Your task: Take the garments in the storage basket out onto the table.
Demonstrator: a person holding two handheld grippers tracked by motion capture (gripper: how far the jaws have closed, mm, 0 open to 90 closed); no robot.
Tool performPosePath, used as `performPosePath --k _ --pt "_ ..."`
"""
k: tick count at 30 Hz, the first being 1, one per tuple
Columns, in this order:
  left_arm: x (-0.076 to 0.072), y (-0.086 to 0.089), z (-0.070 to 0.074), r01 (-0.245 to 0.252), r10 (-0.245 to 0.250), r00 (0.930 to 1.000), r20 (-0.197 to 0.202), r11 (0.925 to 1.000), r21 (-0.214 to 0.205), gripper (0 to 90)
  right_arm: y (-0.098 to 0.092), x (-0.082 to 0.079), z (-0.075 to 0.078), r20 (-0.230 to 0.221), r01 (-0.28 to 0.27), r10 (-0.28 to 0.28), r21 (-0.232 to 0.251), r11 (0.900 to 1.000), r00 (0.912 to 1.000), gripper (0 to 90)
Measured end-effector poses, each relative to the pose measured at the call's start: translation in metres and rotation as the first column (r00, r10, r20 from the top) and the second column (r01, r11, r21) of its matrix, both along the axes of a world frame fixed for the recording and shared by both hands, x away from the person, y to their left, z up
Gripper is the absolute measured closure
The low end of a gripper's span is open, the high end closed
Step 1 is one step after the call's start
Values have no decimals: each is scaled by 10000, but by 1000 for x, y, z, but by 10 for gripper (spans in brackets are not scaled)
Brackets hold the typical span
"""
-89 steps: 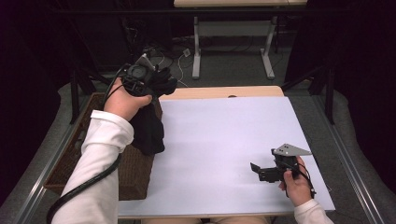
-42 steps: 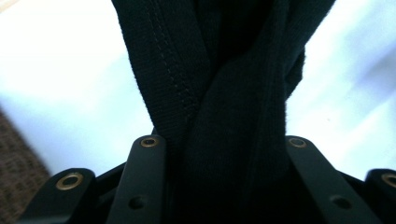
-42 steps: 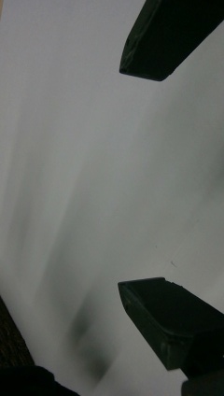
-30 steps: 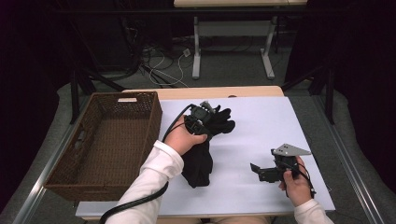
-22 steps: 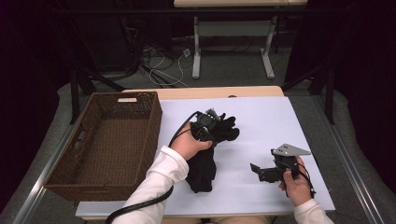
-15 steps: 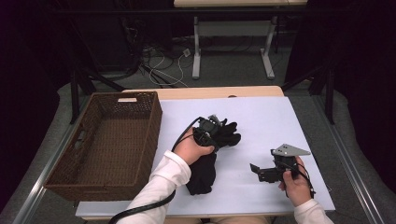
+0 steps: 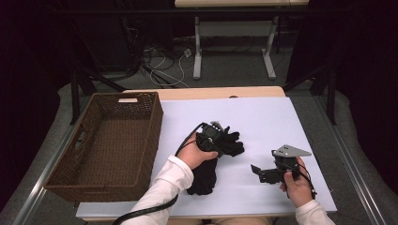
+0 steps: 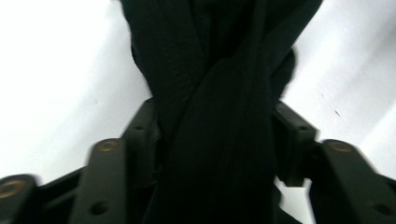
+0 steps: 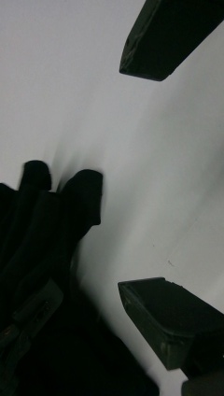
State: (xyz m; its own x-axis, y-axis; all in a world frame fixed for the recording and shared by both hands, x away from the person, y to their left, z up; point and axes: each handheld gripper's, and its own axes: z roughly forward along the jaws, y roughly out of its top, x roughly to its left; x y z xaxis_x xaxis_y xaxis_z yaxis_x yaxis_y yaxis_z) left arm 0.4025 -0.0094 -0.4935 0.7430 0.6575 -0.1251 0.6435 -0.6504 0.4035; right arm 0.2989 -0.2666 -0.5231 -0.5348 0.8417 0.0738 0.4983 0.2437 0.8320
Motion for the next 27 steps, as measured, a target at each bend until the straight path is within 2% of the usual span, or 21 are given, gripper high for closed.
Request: performPosePath --k 1,7,12,15,19,21,27 --pt "1 0 1 88 -88 9998 156 10000 36 405 0 0 0 -9 18 -18 34 10000 10000 0" --pt "2 2 5 -90 92 9990 443 9999 -45 263 0 0 0 3 -4 4 28 10000 10000 0" --pt "2 9 13 -376 384 9985 395 9991 -210 180 0 0 0 8 -8 8 11 10000 10000 0" --pt "2 15 19 -543 567 9971 505 9974 -477 155 0 0 0 11 -20 20 -3 10000 10000 0" --pt "0 22 26 -636 672 9969 413 9945 -837 160 1 0 0 -10 -32 32 -48 10000 10000 0" --pt "-3 26 29 -629 682 9963 514 9931 -988 202 1 0 -1 54 -61 61 -52 10000 10000 0" --pt "-9 38 40 -737 821 9922 941 9933 -892 233 1 0 0 -24 -46 46 -40 10000 10000 0"
